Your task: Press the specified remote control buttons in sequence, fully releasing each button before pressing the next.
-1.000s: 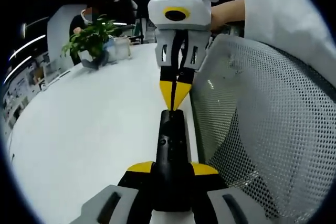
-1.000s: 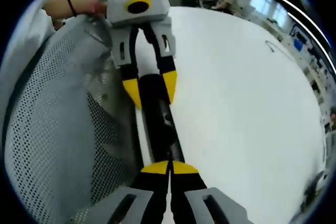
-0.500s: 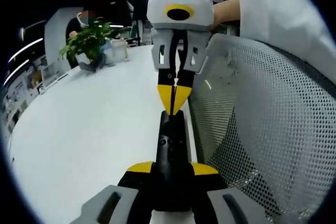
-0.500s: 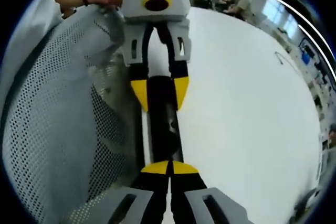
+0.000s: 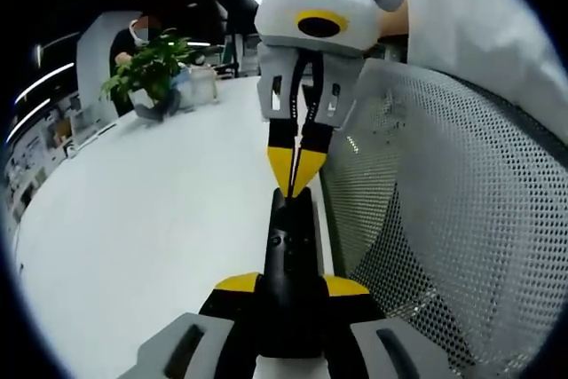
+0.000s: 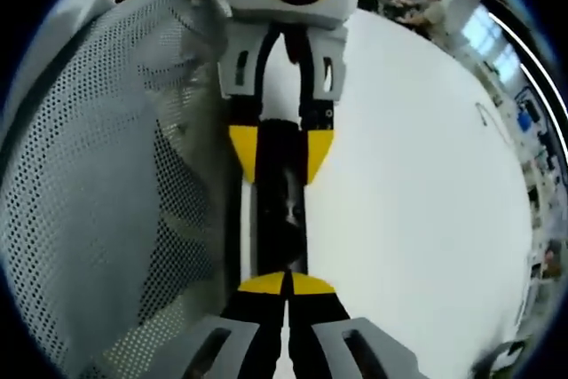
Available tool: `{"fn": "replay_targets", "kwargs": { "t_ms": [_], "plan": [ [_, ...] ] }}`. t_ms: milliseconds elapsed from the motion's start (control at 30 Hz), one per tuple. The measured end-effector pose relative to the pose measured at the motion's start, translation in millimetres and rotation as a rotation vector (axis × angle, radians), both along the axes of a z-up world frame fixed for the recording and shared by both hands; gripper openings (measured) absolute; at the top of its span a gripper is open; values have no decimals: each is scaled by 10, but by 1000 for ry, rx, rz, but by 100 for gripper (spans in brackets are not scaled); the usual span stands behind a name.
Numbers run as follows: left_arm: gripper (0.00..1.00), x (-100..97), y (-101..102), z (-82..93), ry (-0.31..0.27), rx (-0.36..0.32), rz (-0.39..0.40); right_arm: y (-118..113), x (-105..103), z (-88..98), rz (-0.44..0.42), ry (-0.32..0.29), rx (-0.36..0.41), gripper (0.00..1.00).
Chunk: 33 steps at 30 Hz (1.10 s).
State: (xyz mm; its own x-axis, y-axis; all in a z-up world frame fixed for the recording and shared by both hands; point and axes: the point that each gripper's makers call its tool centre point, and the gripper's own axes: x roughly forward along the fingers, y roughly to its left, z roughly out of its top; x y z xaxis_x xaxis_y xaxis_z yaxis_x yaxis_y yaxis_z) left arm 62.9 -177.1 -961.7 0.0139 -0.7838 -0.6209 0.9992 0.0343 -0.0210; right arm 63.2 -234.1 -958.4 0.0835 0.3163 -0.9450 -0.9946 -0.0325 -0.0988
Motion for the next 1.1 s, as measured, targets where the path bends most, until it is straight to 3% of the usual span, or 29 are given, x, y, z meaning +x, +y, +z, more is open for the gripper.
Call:
{"fn": "replay_targets", "kwargs": {
  "t_ms": [133,267,400,500,600,833,967,1100],
  "plan": [
    [25,0,1,-1,1,-1,2,7,-3,-11,47,-71,-36,0],
    [25,-2,2,-2,1,-1,2,9,12,-7,42,-100,-24,0],
    [25,-1,2,-2,1,-1,3,14,27,9,-77,-40,73,0],
    [25,-1,3,-1,1,0,3,15,39,29,-198,48,178,0],
    [25,-3,4,-1,1,-1,4,49,26,59,-252,110,226,0],
    [25,-7,8,1,1,-1,4,176,-15,56,-137,78,189,0],
    [25,-8,8,2,2,-2,4,133,-51,39,-44,46,107,0],
    [25,-6,7,2,2,-2,4,123,-45,30,-34,38,108,0]
  ]
}}
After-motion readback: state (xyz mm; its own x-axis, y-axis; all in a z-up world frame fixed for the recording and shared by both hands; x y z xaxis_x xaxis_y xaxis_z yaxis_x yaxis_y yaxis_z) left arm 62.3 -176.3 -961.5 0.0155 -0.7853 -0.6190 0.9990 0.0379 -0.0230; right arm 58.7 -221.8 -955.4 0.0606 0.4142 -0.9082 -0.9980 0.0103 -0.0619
